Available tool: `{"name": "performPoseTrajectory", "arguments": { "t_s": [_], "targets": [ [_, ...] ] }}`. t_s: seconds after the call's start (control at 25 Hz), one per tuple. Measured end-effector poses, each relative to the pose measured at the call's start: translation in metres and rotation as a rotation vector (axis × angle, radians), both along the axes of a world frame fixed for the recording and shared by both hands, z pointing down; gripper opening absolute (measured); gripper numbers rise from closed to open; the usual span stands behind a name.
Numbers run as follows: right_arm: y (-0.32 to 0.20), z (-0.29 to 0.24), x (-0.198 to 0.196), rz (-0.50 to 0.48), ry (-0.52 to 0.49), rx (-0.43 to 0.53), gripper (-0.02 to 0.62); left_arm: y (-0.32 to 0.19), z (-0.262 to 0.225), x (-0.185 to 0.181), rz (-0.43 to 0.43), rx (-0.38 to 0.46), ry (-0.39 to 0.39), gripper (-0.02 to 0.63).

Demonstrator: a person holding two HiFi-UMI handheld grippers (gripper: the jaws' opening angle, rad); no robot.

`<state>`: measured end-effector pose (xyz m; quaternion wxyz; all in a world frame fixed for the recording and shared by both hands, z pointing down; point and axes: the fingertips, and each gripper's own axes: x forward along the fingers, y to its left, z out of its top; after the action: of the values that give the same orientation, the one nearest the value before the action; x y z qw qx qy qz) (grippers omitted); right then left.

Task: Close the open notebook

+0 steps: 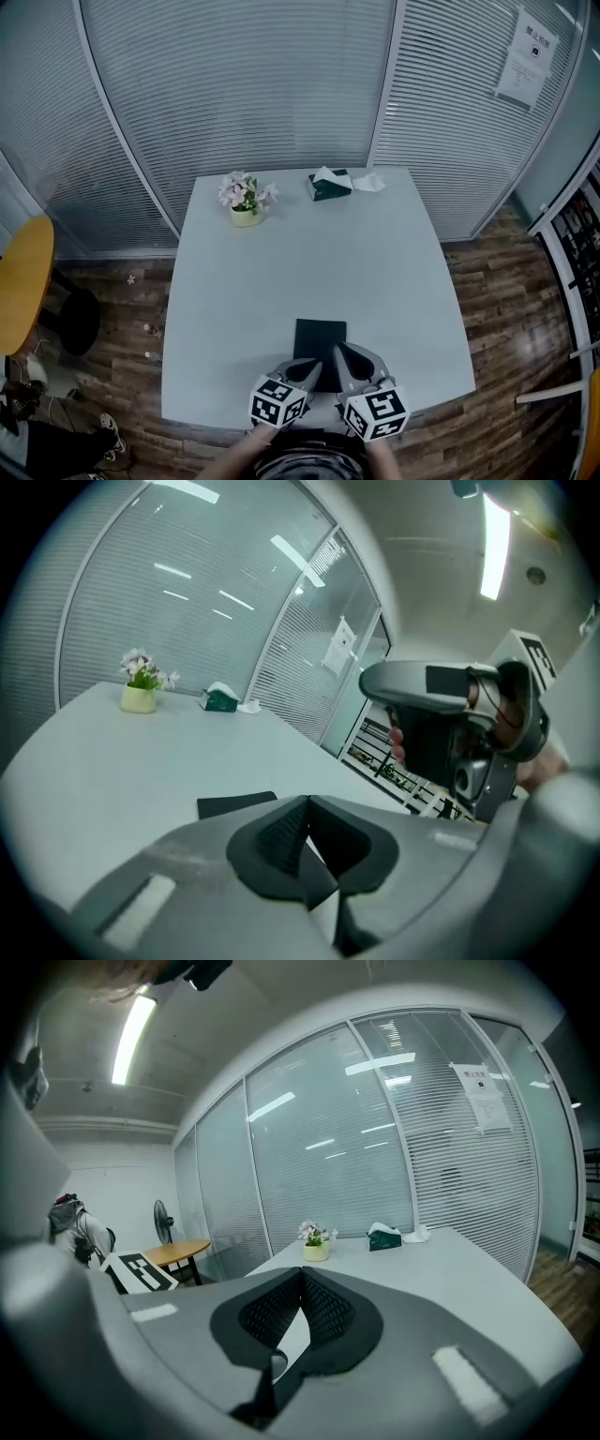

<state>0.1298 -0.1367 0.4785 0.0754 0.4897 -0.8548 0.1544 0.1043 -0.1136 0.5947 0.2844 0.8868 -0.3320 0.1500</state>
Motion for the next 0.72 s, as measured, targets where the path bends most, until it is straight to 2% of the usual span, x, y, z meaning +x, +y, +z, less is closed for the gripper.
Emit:
{"name": "performPoseTrajectory", "arguments": {
  "t_s": [0.52, 0.72],
  "targets": [
    [0.003, -0.017, -0.019, -0.058, 0.000, 0.030, 0.003, -0.011, -0.087, -0.023, -0.059, 0.267, -0.029, 0.003],
    [0.005, -0.031, -0.026, -0.083, -0.013, 0.062, 0.003, -0.016, -0.122, -0.029, -0.086, 0.353, -0.017, 0.004]
  ]
}}
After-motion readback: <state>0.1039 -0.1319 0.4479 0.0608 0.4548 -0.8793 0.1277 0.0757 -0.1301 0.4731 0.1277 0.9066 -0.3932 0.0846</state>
